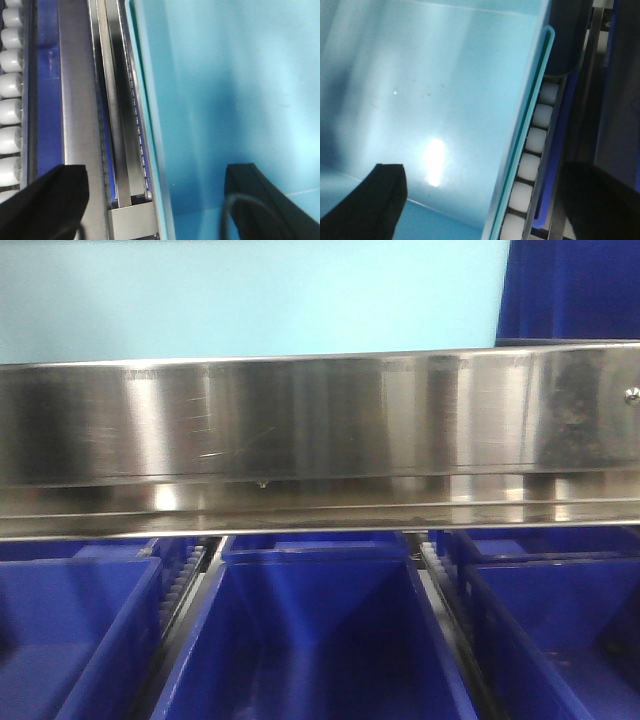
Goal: Move two blue bins to right shelf middle
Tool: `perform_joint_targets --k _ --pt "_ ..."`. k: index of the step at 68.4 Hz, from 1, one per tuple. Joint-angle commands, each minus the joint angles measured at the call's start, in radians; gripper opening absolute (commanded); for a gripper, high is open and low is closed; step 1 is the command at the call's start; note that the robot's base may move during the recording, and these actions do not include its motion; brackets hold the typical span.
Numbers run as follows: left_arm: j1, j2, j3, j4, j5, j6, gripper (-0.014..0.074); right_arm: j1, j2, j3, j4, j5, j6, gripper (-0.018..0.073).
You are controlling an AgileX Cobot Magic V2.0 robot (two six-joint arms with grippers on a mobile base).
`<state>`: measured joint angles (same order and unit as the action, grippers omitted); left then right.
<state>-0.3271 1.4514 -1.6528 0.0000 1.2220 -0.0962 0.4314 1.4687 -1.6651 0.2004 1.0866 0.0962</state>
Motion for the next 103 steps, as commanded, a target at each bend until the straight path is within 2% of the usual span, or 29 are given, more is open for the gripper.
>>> perform_joint_targets --k 1,22,27,38,57,82,88,92,103 --pt "0.006 -0.017 0.007 0.006 -0.029 0.008 0.0452 -0.001 0.017 -0.007 -0.015 -0.038 -0.008 0.0494" --pt "0.006 -0.001 0.014 0.000 -0.045 0.008 0.0452 -0.001 0.095 -0.007 -0.015 -0.043 -0.008 0.0494" --pt "0.004 0.001 0.038 -0.026 -0.024 0.008 0.0452 -0.001 0.103 -0.007 -0.015 -0.019 -0.008 0.0494" --pt "0.002 0.001 0.115 -0.027 -0.014 0.008 0.0452 -0.001 0.104 -0.007 -0.015 0.017 -0.008 0.0494" --pt "0.002 0.001 0.172 -0.057 -0.098 0.008 0.0452 -0.001 0.104 0.039 -0.015 0.043 0.002 0.0494" --pt "-0.017 0.001 0.239 -0.056 -0.118 0.017 0.0451 0.003 0.105 0.141 0.019 -0.043 0.011 0.0483" --pt "-0.017 0.001 0.267 -0.044 -0.126 0.017 0.0419 0.009 0.105 0.161 0.019 -0.079 0.011 0.0417" --pt "-0.017 0.001 0.278 -0.042 -0.134 0.017 0.0377 0.015 0.105 0.176 0.023 -0.104 0.011 0.0328" --pt "-0.017 0.001 0.281 -0.045 -0.143 0.017 0.0147 0.030 0.105 0.201 0.023 -0.113 0.011 0.0043"
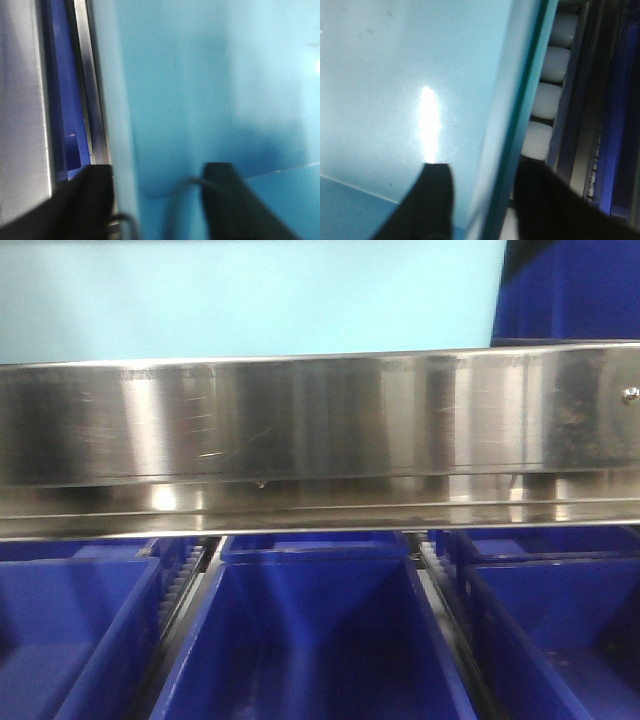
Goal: Move two blue bins to right shelf middle
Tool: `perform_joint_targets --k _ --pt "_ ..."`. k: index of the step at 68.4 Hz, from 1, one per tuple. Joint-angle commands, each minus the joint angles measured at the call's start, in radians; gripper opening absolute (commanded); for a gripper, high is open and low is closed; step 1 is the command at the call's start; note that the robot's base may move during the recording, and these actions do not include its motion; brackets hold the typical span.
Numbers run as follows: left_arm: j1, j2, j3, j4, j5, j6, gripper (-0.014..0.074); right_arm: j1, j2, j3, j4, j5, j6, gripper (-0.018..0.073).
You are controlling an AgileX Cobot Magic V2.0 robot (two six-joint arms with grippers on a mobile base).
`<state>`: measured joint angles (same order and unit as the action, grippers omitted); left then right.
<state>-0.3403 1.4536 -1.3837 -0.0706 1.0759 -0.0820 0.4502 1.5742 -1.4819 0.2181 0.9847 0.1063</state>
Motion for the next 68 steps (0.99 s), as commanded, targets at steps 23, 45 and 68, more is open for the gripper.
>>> perform_joint_targets --k 23,45,68 --pt "-0.004 -0.001 0.012 0.020 0.007 0.003 -0.0111 0.011 -0.001 0.019 0.006 -0.002 0.001 -0.0152" --pt "-0.004 -0.083 -0.069 0.013 -0.036 0.003 -0.0111 0.011 -0.087 0.015 -0.026 -0.096 0.001 -0.0151" --pt "-0.004 -0.133 -0.211 -0.034 -0.083 0.003 -0.0111 0.011 -0.159 -0.108 -0.131 -0.136 0.001 -0.0151"
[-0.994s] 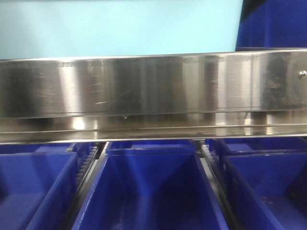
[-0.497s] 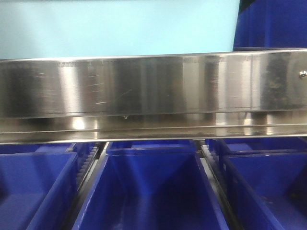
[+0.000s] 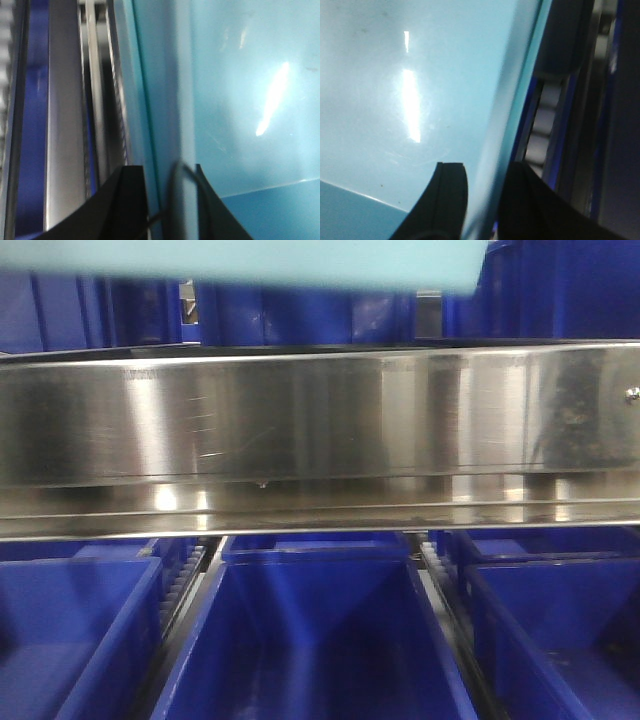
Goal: Move two blue bins to right shelf middle
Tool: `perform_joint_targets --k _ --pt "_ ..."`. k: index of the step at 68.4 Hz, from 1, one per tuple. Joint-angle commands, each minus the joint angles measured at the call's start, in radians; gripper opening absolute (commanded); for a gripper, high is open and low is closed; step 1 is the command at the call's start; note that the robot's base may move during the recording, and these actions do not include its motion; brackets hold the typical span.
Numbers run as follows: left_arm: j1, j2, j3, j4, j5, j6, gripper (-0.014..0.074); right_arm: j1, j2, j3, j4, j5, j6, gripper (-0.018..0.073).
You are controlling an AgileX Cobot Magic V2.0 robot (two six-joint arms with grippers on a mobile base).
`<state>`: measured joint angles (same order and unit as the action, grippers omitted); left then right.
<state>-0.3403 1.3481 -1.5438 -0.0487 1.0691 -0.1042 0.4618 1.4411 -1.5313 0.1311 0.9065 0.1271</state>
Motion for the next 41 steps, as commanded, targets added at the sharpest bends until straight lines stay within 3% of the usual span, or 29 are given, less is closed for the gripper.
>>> perform_joint_targets --k 1,14,41 --pt "-0.004 -0.028 -0.057 -0.056 -0.080 0.025 -0.0111 -0.001 -0.026 -0.068 -0.044 -0.056 -0.020 -0.0151" --pt "-0.004 -0.028 -0.113 -0.058 -0.113 0.025 -0.0111 -0.001 -0.027 -0.163 -0.050 -0.053 -0.020 -0.0151" --pt "-0.004 -0.026 -0.114 -0.053 -0.097 0.025 -0.0111 -0.001 -0.027 -0.164 -0.050 -0.046 -0.020 -0.0151"
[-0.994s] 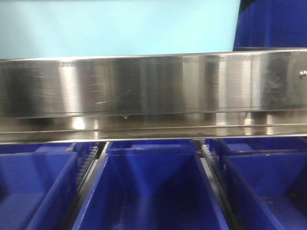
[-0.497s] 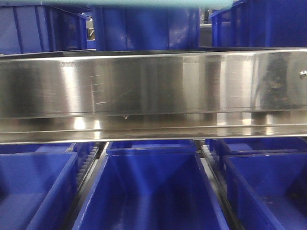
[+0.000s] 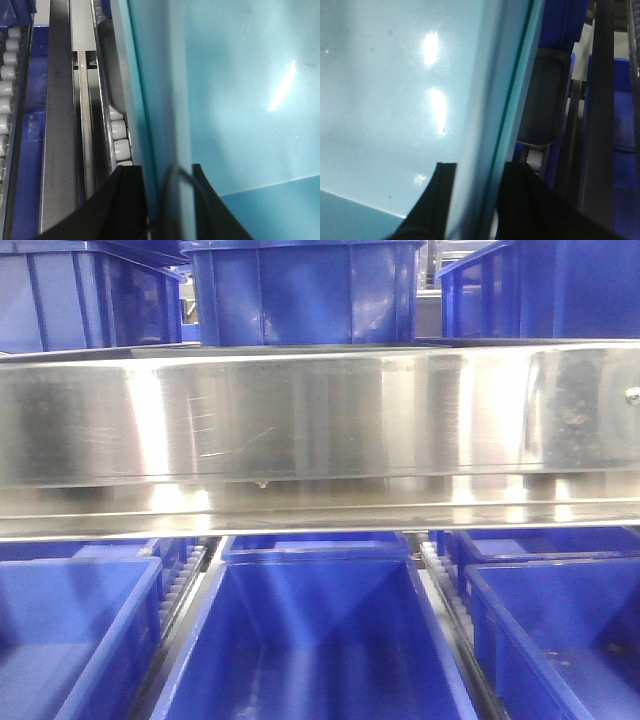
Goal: Move two blue bins to right shelf middle
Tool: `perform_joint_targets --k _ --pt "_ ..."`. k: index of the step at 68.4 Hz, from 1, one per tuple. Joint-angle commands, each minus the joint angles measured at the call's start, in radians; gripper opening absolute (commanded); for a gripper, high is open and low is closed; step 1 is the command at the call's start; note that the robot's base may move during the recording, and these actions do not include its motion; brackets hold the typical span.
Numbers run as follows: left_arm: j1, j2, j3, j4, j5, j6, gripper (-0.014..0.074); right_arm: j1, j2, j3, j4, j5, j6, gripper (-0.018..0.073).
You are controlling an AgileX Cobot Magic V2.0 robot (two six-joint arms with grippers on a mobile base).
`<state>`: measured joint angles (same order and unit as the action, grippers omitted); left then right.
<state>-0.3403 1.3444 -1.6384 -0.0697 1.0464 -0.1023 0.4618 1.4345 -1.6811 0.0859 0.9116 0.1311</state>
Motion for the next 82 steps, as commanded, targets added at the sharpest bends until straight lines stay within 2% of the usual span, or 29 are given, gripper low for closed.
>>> perform_joint_targets --k 1,82 --pt "-0.004 -0.022 -0.020 -0.032 -0.077 0.023 -0.0111 -0.001 -0.020 -0.015 -0.005 -0.051 -0.024 -0.0151" --pt "-0.004 -0.022 -0.020 -0.030 -0.078 0.023 -0.0111 -0.001 -0.020 -0.015 -0.005 -0.082 -0.024 -0.0151"
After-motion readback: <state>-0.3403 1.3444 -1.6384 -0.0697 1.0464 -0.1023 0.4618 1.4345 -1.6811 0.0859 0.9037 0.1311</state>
